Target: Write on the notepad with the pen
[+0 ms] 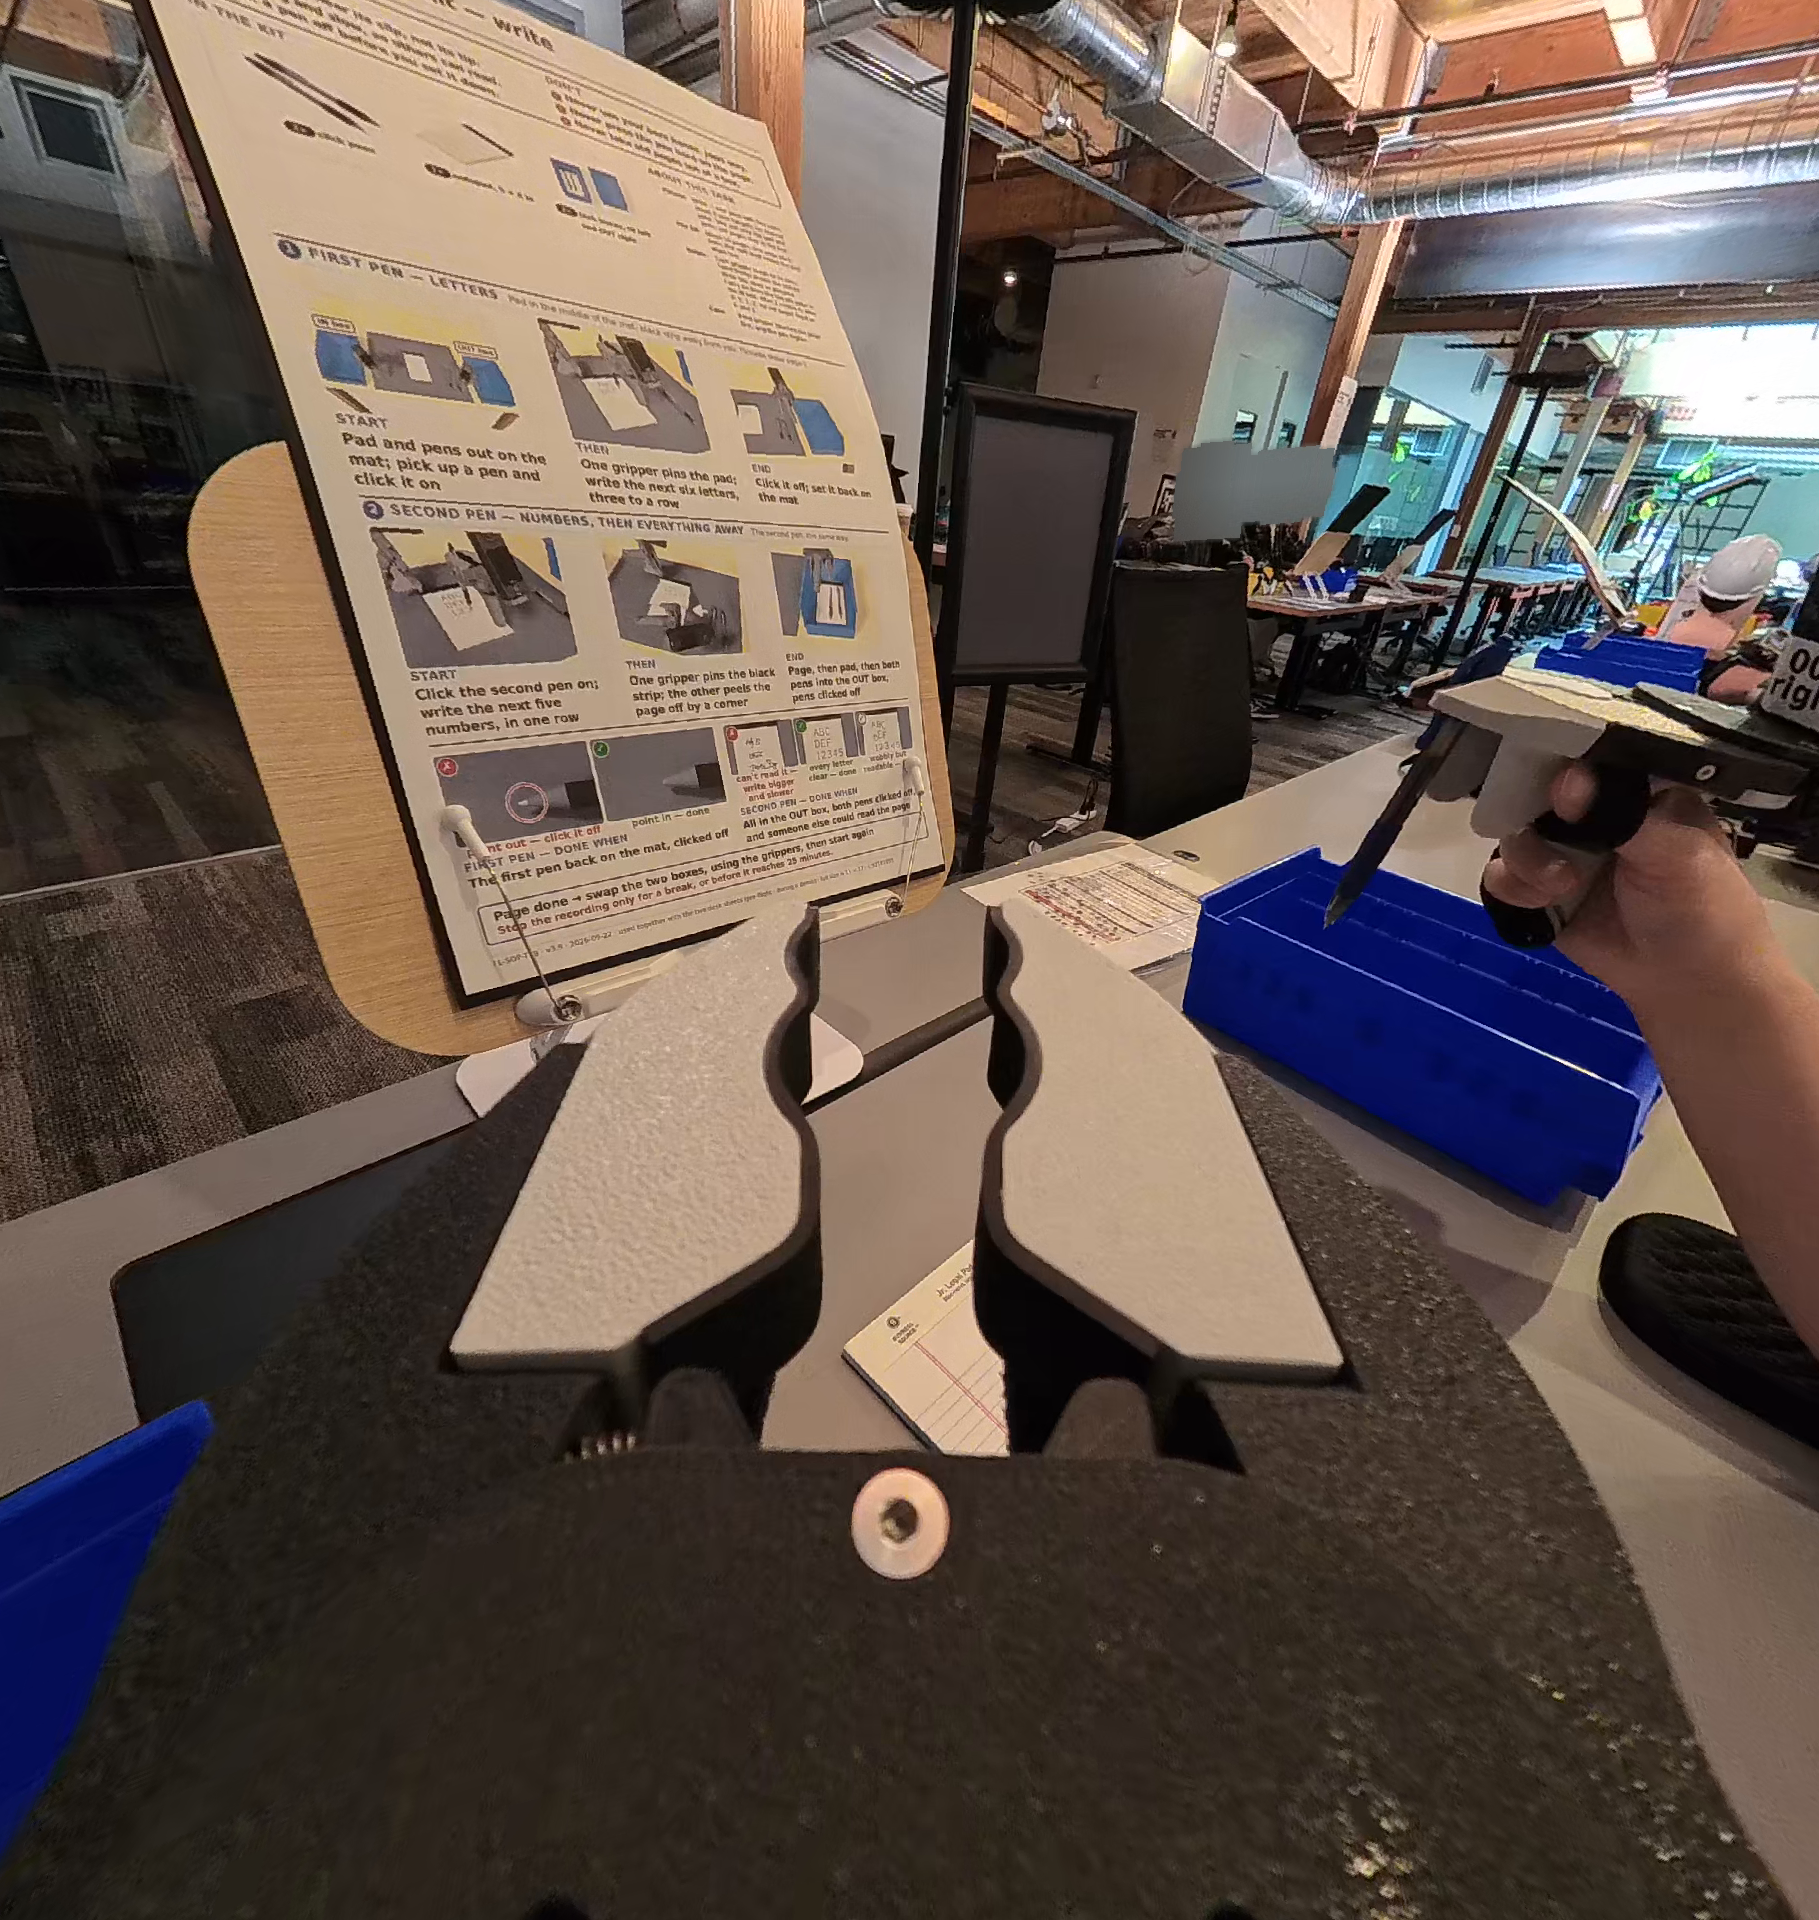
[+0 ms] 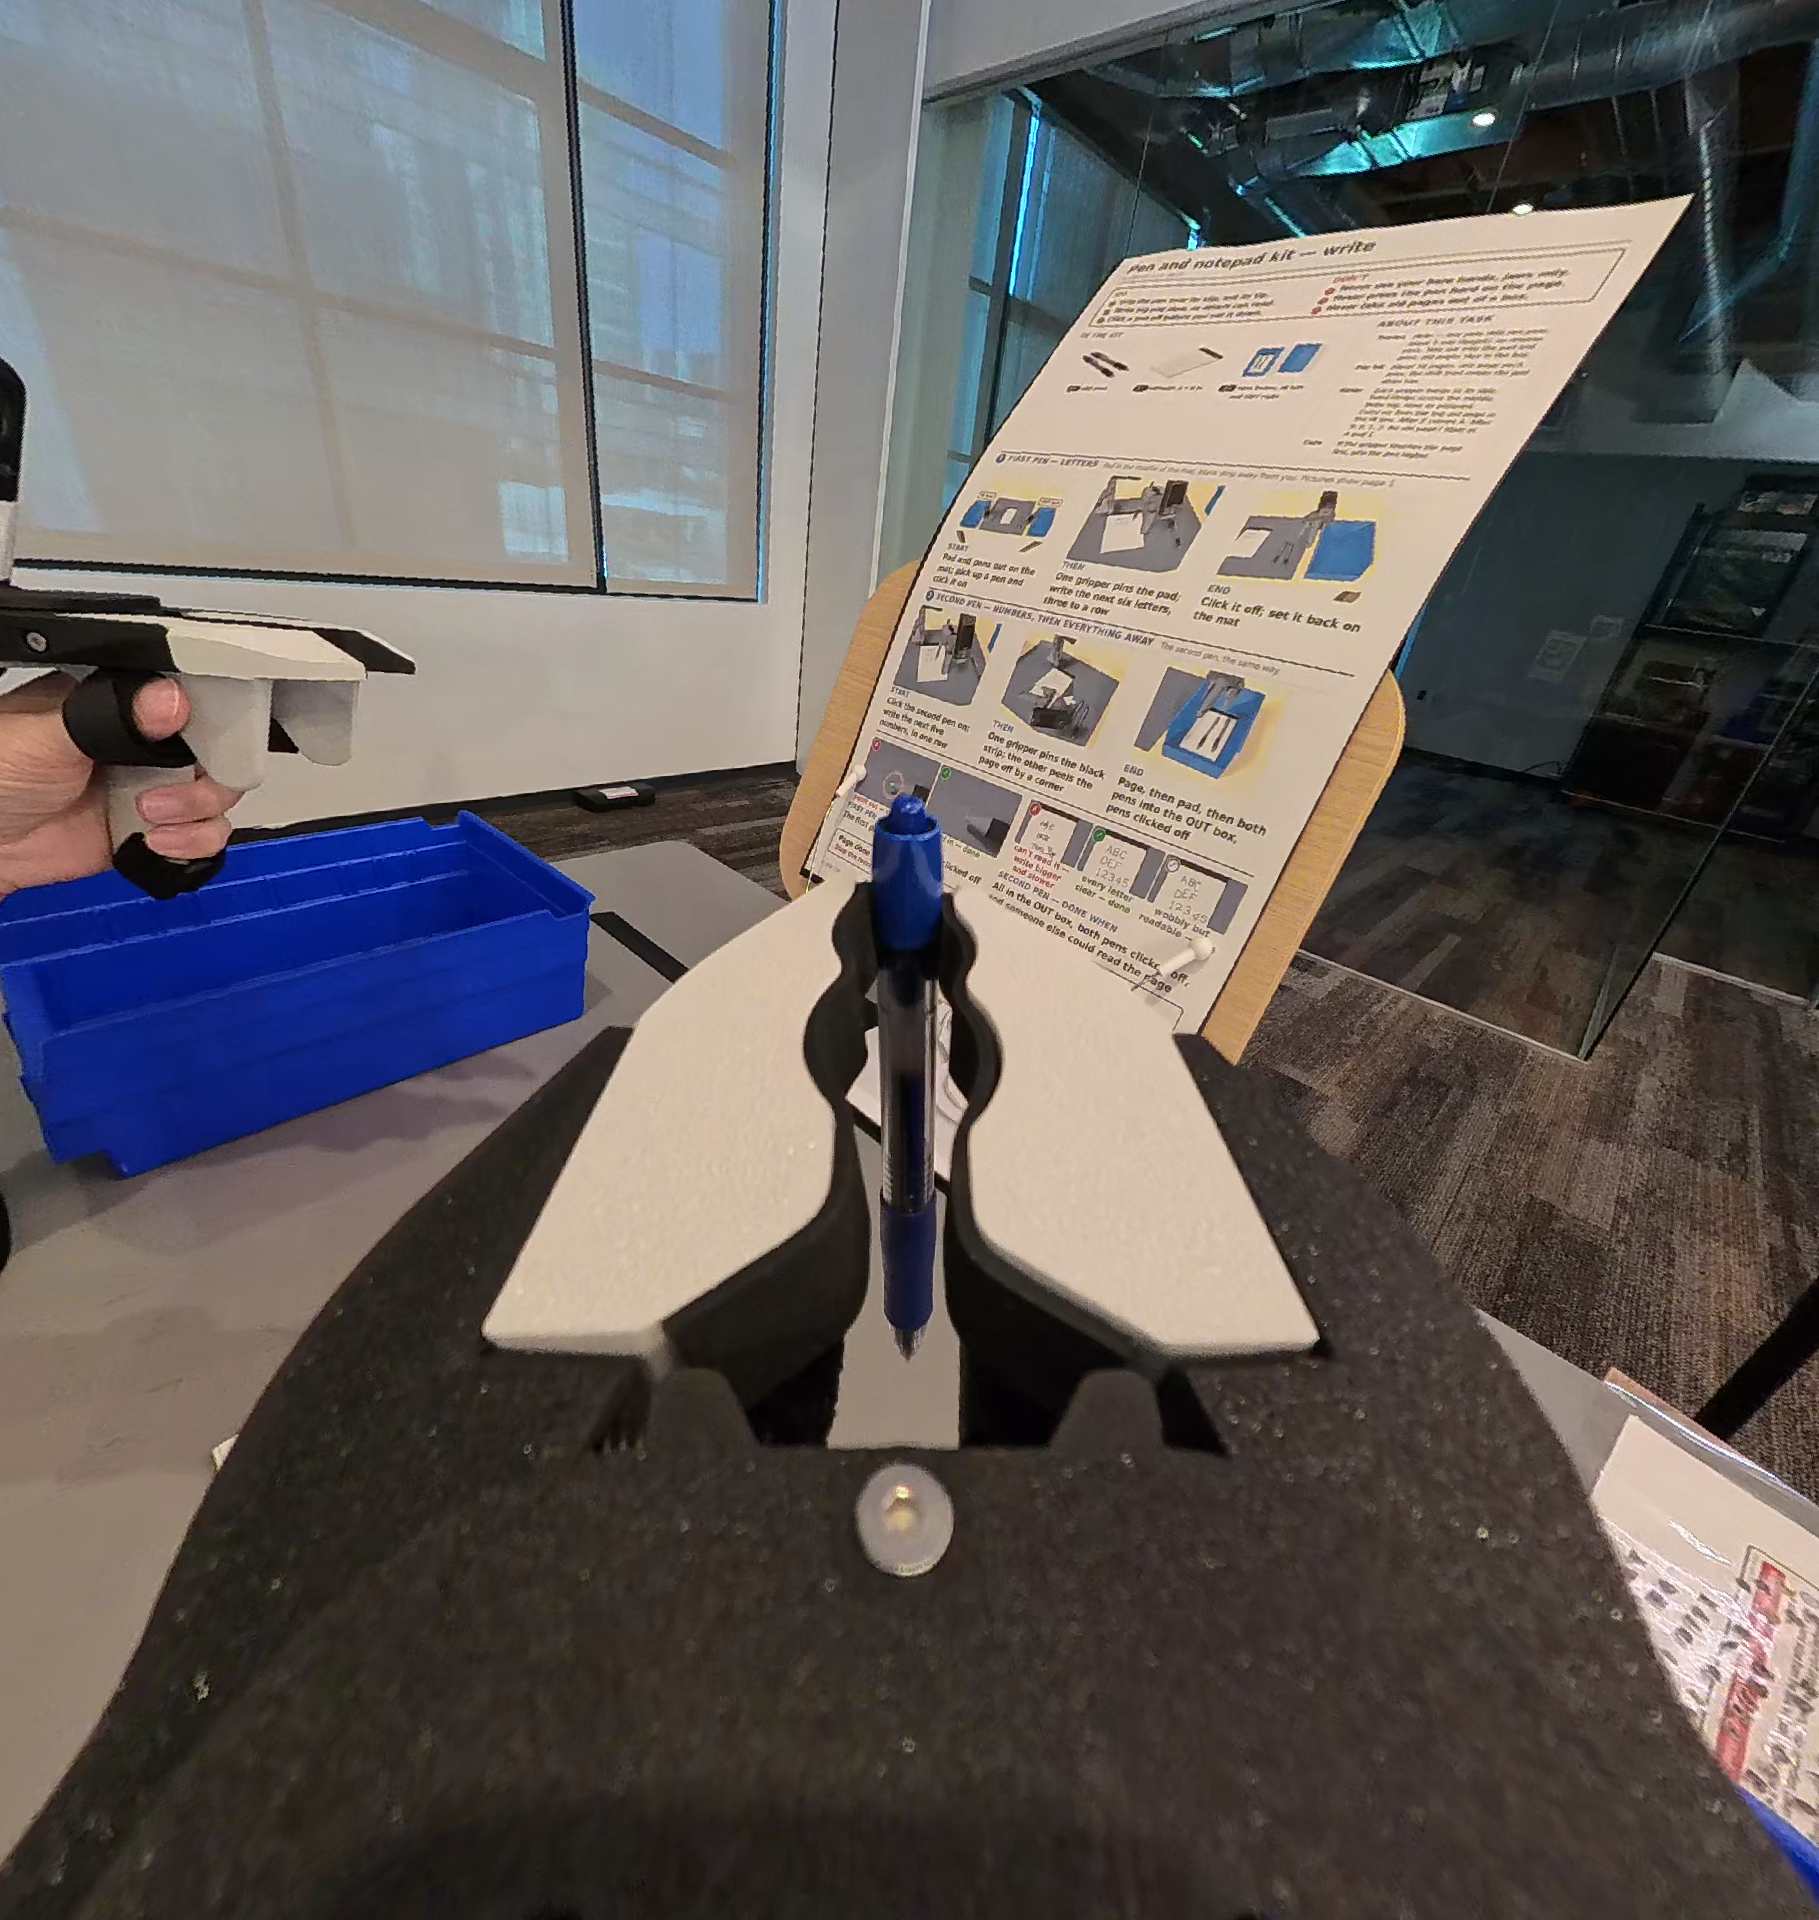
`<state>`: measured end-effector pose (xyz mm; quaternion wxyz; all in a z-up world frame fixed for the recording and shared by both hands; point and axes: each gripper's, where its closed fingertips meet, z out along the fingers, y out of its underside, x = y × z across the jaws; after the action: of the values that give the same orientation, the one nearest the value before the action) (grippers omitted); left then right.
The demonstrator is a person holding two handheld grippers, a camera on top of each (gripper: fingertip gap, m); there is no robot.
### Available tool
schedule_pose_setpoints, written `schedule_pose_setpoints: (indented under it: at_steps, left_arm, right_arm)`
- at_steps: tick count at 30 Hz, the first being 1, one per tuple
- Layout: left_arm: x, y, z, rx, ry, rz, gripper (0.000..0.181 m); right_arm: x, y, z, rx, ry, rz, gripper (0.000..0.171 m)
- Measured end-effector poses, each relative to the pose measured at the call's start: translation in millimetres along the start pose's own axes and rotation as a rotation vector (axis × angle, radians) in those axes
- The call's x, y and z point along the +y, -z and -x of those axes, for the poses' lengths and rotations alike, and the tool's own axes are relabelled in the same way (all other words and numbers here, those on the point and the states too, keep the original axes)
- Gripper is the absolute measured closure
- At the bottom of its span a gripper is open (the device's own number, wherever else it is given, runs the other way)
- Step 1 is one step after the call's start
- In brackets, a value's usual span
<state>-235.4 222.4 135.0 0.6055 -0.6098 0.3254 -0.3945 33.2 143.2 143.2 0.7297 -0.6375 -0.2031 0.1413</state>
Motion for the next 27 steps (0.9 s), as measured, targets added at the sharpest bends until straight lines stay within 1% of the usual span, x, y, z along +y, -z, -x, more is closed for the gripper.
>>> schedule_pose_setpoints:
  at_steps: [12, 16, 18, 19, 21, 23, 25, 27]
  left_arm:
    - [2, -2, -2, 0.005, -0.001, 0.010, 0.151]
    - [13, -10, -10, 0.066, -0.001, 0.044, 0.152]
    - [33, -27, -14, 0.107, 0.004, 0.082, 0.152]
    - [49, -38, -15, 0.134, 0.008, 0.118, 0.154]
    - [96, -60, -13, 0.165, 0.035, 0.244, 0.163]
    - [136, -76, -11, 0.188, 0.072, 0.340, 0.165]
    - [166, -87, -6, 0.197, 0.068, 0.392, 0.164]
    - [195, -91, -1, 0.199, 0.011, 0.481, 0.159]
  right_arm:
    - [7, -2, 0, -0.007, -0.012, 0.019, 0.160]
    - [10, -4, 1, -0.013, -0.012, 0.026, 0.160]
    - [10, -2, 1, -0.010, -0.003, 0.030, 0.160]
    - [10, -1, 0, -0.009, -0.001, 0.034, 0.160]
    - [10, 2, -2, -0.014, -0.016, 0.030, 0.160]
    - [9, 6, -3, -0.018, -0.034, 0.022, 0.160]
    - [9, 9, -4, -0.031, -0.050, 0.023, 0.160]
    - [11, 9, -6, -0.031, -0.052, 0.029, 0.160]
